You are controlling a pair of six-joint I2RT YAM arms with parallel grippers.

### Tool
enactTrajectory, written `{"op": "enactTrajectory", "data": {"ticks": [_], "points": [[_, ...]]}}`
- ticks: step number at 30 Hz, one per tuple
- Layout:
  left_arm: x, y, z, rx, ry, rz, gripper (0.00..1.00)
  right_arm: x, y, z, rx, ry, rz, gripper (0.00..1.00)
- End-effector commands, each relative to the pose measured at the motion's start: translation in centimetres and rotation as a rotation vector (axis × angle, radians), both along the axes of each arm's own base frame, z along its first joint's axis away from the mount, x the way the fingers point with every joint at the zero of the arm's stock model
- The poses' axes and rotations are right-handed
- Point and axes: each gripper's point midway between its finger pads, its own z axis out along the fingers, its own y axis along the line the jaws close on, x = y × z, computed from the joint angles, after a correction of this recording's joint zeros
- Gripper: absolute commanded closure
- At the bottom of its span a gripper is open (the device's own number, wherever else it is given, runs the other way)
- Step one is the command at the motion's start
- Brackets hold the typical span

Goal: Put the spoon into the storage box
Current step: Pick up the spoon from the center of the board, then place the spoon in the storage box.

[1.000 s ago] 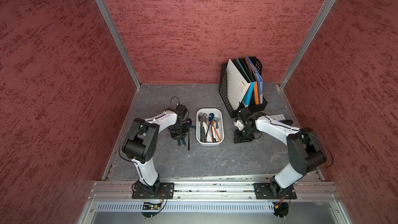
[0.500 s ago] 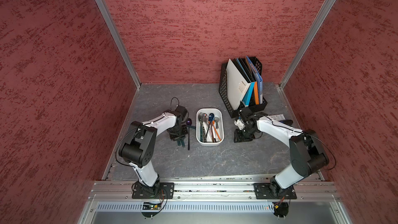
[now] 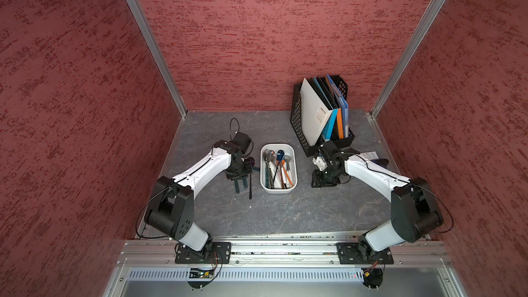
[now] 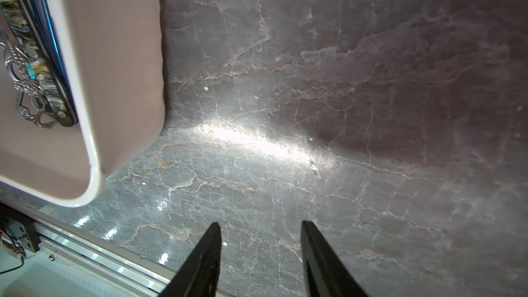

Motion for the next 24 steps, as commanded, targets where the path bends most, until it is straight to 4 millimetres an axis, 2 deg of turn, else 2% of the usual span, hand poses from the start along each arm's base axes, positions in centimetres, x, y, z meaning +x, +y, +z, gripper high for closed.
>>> {"op": "enactTrajectory", "data": {"ticks": [1, 5, 12, 18, 24], "points": [[0.4, -3.0, 3.0, -0.059, -0.054, -0.084, 0.98, 0.7, 0.0, 1.5, -0.004, -0.043, -0.015, 0.52], [0.8, -6.6, 3.2, -0.071, -0.049, -0.174, 0.98, 0.7, 0.1, 1.6, 0.001, -0.043, -0.019, 0.52], [1.3, -11.2, -0.1, -0.088, 0.014, -0.243, 0.98, 0.4, 0.0, 1.4, 0.008, -0.044, -0.027, 0.52], [1.8, -12.7, -2.7, -0.087, 0.073, -0.26, 0.98, 0.0, -0.1, 0.8, 0.012, -0.036, -0.026, 0.52], [2.5, -12.5, -4.1, -0.064, 0.111, -0.26, 0.98, -0.4, 0.1, -0.3, 0.021, -0.012, -0.023, 0.52]]}}
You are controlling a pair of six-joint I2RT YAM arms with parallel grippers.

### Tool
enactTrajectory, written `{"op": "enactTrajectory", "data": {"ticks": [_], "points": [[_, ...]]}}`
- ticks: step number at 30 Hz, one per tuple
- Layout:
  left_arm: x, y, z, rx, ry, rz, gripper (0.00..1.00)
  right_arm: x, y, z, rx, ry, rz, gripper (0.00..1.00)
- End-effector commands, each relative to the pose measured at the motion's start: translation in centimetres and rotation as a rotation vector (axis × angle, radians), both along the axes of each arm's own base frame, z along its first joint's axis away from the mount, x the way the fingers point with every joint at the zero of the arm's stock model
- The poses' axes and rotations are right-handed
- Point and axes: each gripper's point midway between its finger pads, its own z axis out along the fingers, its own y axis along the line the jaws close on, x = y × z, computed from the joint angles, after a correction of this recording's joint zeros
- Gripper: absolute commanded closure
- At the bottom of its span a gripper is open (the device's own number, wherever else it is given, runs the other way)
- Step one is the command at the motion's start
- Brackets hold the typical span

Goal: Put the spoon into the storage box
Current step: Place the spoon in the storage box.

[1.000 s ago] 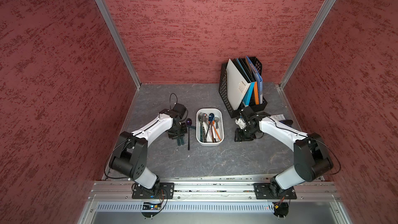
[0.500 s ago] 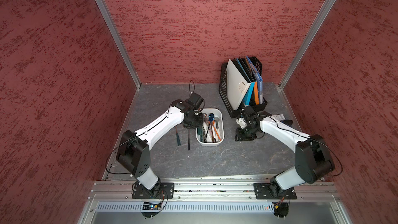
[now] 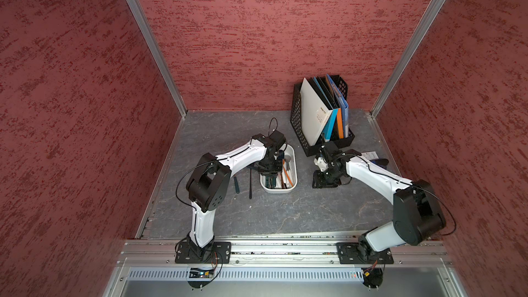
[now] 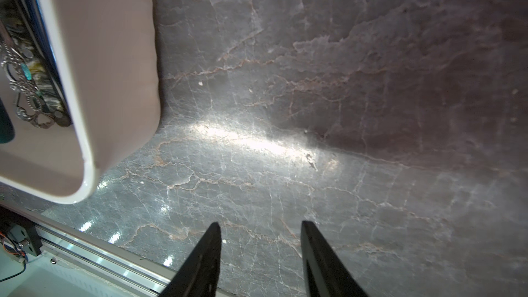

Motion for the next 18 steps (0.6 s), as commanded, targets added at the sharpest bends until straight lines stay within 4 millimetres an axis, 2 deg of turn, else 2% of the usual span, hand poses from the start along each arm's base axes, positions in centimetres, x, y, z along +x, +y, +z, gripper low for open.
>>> {"op": "enactTrajectory", "data": {"ticks": [1, 8, 18], "points": [[0.7, -0.3, -0.5, -0.009, 0.012, -0.01, 0.98, 0.2, 0.4, -0.1, 0.02, -0.016, -0.002, 0.52], [1.0, -0.4, -1.7, -0.015, 0.062, -0.004, 0.97, 0.2, 0.4, -0.9, 0.011, -0.002, 0.012, 0.52], [0.8, -0.6, -2.4, -0.003, 0.104, -0.007, 0.9, 0.4, 0.7, -1.3, 0.013, 0.012, 0.018, 0.52]]}}
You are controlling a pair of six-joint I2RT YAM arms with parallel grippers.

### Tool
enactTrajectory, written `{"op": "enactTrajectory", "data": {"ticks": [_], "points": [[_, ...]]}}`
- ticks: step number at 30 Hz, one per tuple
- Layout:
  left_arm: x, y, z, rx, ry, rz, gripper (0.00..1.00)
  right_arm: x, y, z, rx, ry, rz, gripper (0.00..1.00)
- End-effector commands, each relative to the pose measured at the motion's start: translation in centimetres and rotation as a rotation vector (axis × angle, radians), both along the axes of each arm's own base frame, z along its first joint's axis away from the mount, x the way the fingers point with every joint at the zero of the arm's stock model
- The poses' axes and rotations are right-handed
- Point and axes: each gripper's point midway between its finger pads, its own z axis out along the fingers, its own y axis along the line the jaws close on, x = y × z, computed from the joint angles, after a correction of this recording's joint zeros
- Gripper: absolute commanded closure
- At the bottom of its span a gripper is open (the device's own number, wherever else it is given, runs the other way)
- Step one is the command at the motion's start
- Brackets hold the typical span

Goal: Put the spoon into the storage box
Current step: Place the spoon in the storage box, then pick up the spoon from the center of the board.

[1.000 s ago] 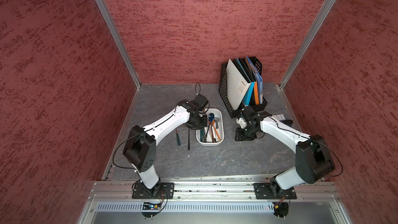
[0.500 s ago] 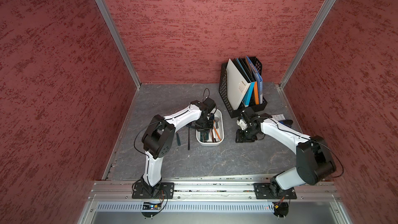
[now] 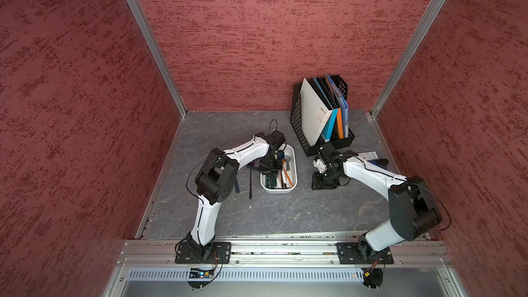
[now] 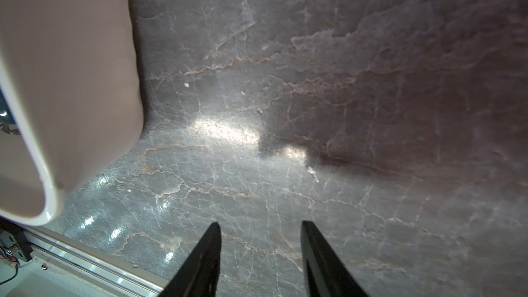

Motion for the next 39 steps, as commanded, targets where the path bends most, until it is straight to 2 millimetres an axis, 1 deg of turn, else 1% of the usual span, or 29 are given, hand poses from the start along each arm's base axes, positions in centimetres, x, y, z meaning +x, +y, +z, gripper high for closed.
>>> {"op": "enactTrajectory", "data": {"ticks": [1, 5, 7, 11, 14, 17, 19, 20, 22, 25, 27, 29, 33, 39], "points": [[0.0, -0.3, 0.1, -0.009, 0.012, -0.02, 0.88, 0.3, 0.4, 0.0, 0.014, -0.01, 0.016, 0.52], [0.3, -0.2, 1.4, -0.022, -0.027, -0.012, 0.75, 0.4, 0.5, 0.1, 0.012, -0.01, 0.02, 0.52], [0.5, -0.1, 2.2, -0.025, -0.047, -0.01, 0.64, 0.5, 0.5, 0.1, 0.012, -0.008, 0.019, 0.52], [0.8, 0.2, 4.1, -0.038, -0.094, -0.002, 0.59, 0.6, 0.6, 0.3, 0.016, -0.013, 0.018, 0.52], [0.8, 0.9, 5.8, -0.039, -0.129, 0.011, 0.58, 0.5, 0.5, 0.3, 0.013, -0.011, 0.019, 0.52], [0.6, 2.5, 7.8, -0.04, -0.176, 0.042, 0.57, 0.4, 0.5, 0.3, 0.011, -0.01, 0.018, 0.52], [0.2, 4.5, 9.1, -0.039, -0.201, 0.084, 0.56, 0.4, 0.4, 0.3, 0.01, -0.01, 0.017, 0.52], [0.0, 5.5, 9.5, -0.036, -0.208, 0.101, 0.56, 0.5, 0.5, 0.3, 0.013, -0.011, 0.016, 0.52], [-0.5, 8.1, 9.9, -0.025, -0.219, 0.156, 0.55, 0.6, 0.6, 0.2, 0.016, -0.009, 0.015, 0.52], [-0.9, 11.7, 9.7, -0.017, -0.218, 0.265, 0.55, 0.7, 0.8, 0.1, 0.02, -0.005, 0.015, 0.52], [-0.8, 13.2, 9.6, -0.04, -0.221, 0.347, 0.55, 0.7, 0.8, 0.0, 0.02, -0.003, 0.015, 0.52], [-0.3, 14.0, 9.3, -0.07, -0.228, 0.428, 0.54, 0.8, 0.9, 0.0, 0.02, -0.003, 0.014, 0.52], [1.6, 14.5, 7.9, -0.122, -0.203, 0.589, 0.54, 0.8, 0.8, -0.1, 0.017, -0.001, 0.015, 0.52], [4.2, 13.7, 4.6, -0.158, -0.122, 0.745, 0.54, 0.4, 0.5, -0.7, 0.004, 0.008, 0.022, 0.52]]}}
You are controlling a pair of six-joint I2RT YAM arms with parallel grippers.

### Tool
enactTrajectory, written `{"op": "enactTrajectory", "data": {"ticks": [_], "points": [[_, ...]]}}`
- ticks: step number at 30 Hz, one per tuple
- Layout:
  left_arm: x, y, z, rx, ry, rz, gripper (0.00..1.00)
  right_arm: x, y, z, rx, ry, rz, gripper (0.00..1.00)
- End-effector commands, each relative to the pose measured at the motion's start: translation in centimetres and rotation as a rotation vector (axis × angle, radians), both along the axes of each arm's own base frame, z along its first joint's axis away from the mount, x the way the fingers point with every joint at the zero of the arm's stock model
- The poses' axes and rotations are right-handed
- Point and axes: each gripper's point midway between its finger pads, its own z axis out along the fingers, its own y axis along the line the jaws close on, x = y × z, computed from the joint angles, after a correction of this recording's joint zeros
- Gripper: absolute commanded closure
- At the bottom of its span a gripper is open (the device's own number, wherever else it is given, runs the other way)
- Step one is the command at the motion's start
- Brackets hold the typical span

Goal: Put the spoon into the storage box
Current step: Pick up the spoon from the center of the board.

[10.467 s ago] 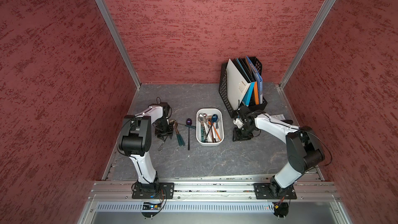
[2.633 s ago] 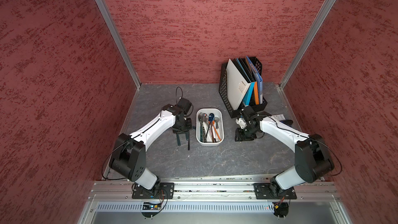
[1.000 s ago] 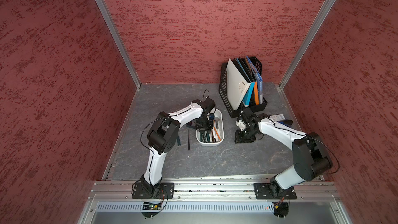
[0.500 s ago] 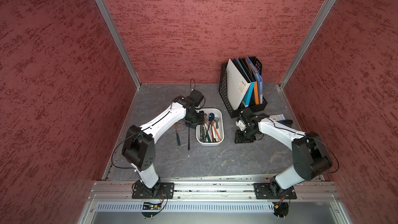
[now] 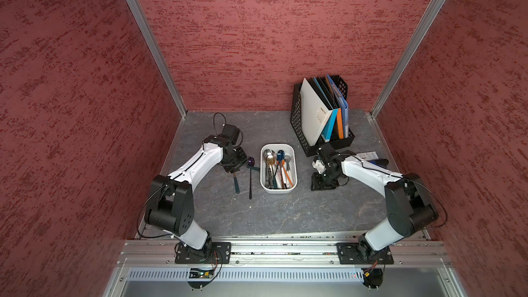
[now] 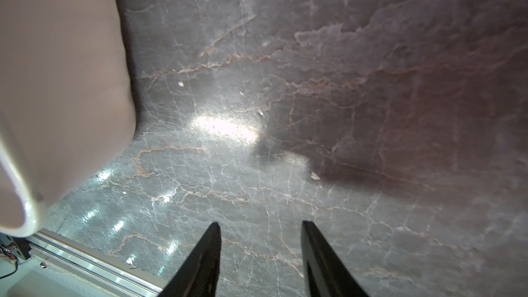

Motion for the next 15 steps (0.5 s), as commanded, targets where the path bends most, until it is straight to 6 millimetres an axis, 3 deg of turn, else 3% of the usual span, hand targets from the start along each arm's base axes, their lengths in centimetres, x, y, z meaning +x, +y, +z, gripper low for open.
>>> {"op": "enactTrajectory", "data": {"ticks": [1, 8, 15], "points": [[2.3, -1.0, -1.2, -0.068, 0.008, 0.114, 0.54, 0.4, 0.4, -0.2, 0.004, -0.013, 0.016, 0.52], [3.6, -2.1, -3.6, -0.058, 0.07, 0.17, 0.55, 0.5, 0.4, -1.4, -0.006, 0.016, 0.037, 0.52], [4.7, -2.6, -4.5, -0.02, 0.097, 0.195, 0.56, 0.9, 0.5, -2.3, -0.022, 0.028, 0.065, 0.52]]}}
